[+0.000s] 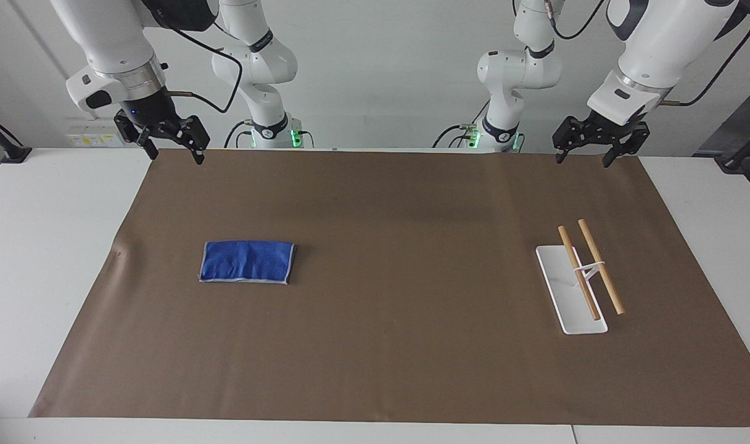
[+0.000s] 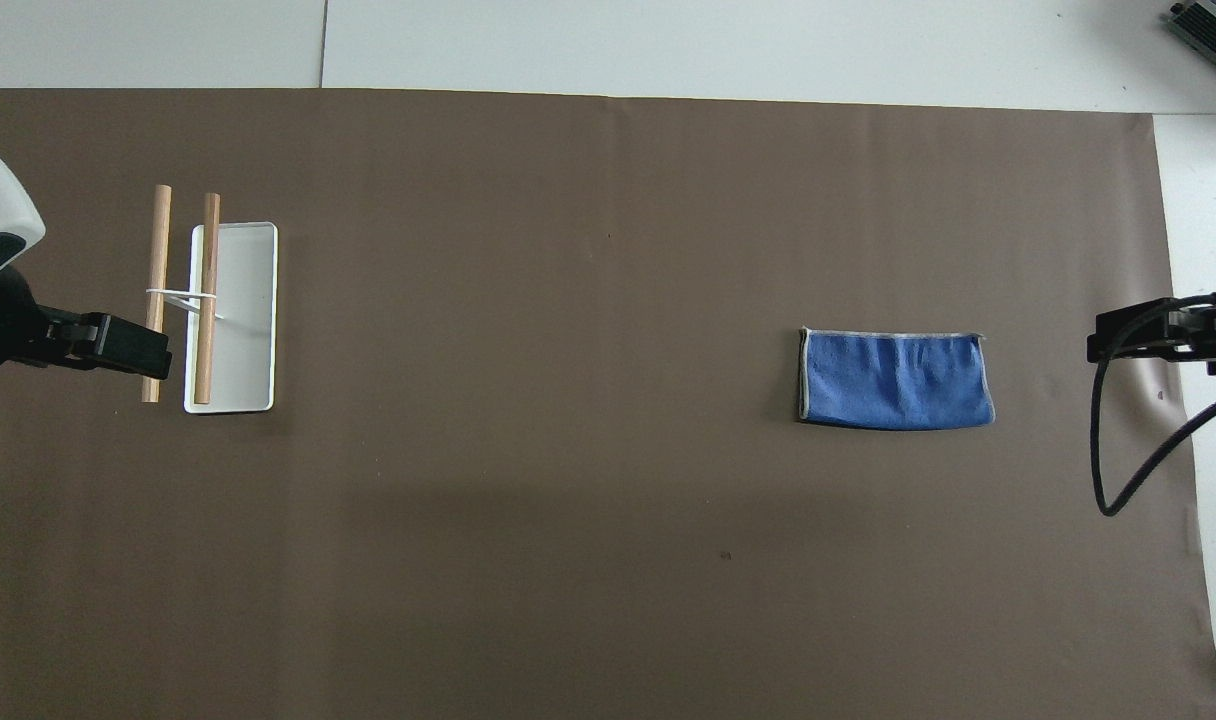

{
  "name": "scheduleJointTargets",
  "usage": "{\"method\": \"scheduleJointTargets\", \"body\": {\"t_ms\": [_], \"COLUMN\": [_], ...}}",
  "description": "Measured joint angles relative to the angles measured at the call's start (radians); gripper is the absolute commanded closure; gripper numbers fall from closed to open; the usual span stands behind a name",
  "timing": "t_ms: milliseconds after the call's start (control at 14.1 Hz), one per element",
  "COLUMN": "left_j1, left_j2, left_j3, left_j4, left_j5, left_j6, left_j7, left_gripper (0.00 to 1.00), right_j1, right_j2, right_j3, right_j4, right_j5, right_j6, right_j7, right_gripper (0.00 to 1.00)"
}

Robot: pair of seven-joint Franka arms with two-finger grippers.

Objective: Right arm passes towel to left arm to hang

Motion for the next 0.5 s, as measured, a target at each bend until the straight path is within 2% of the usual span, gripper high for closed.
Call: {"method": "scheduleJointTargets", "body": {"t_ms": [212,496], "left_j1": [0.0,0.0], "left_j2": [0.0,0.0], "left_j3": [0.0,0.0], "left_j4": [0.0,0.0], "left_j5": [0.0,0.0], "left_j6": [0.0,0.0], "left_j7": [0.0,0.0], "left_gripper": [0.0,0.0], "right_j1": [0.0,0.004], "right_j2": [-0.004,-0.021], "right_j3": [0.0,0.001], "right_j4": [-0.005,-0.081], "right_j5": [0.0,0.0], "right_j6": [0.006,0.111], "right_j7": [0.0,0.0], "right_gripper": [0.0,0.0]}}
